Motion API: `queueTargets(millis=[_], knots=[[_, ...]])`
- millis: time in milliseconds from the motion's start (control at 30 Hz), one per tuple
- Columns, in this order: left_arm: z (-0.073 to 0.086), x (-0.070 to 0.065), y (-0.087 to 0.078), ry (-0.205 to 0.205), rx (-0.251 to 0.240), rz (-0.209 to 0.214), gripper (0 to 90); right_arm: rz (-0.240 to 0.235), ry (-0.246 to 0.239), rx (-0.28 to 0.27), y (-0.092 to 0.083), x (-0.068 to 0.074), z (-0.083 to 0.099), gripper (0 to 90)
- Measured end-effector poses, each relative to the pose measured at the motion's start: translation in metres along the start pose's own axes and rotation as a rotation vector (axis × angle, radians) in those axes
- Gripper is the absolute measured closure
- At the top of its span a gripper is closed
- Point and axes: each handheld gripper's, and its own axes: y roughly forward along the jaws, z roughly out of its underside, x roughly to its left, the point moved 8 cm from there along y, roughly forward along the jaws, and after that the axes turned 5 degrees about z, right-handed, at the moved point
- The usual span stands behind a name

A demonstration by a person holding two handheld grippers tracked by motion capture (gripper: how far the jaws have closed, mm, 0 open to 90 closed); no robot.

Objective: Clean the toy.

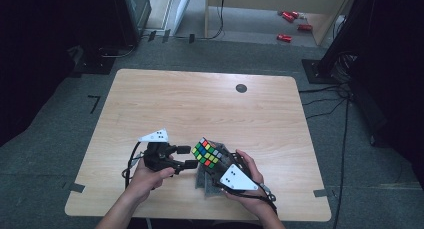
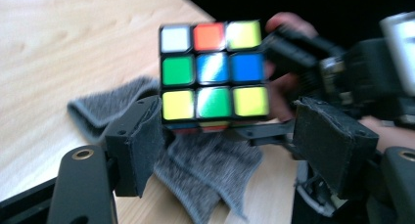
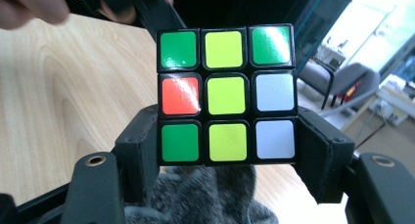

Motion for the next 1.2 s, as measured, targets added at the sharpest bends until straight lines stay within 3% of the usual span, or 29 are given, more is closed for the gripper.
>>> queueTargets(millis=[100,233,367,433,533,600,833,1067,1200], knots=[[-0.004,0.001,-0.005,0.053,-0.047,-0.028,23.0,0.009,0.074,0.007,-0.002,-0.010,0.002,34.5],[-0.001,0.005,-0.005,0.155,-0.060,-0.101,21.1,0.010,0.205,0.012,-0.006,-0.022,-0.002,34.5],[0.005,0.008,0.003,0.250,-0.061,-0.164,21.5,-0.006,0.331,0.007,-0.011,-0.029,-0.010,34.5],[0.008,0.010,0.008,0.289,-0.063,-0.215,21.4,-0.021,0.390,0.009,-0.013,-0.029,-0.015,34.5],[0.013,0.010,0.015,0.378,-0.050,-0.275,23.0,-0.042,0.484,0.008,-0.015,-0.029,-0.020,34.4],[0.015,0.010,0.019,0.418,-0.044,-0.299,23.3,-0.052,0.523,0.010,-0.015,-0.029,-0.022,34.4],[0.019,0.010,0.025,0.570,-0.030,-0.393,21.3,-0.077,0.559,0.052,-0.012,-0.019,-0.024,34.4],[0.021,0.007,0.026,0.642,-0.035,-0.411,19.6,-0.088,0.570,0.087,-0.009,-0.010,-0.022,34.4],[0.022,0.004,0.030,0.664,-0.034,-0.401,19.7,-0.092,0.595,0.092,-0.008,-0.010,-0.021,34.4]])
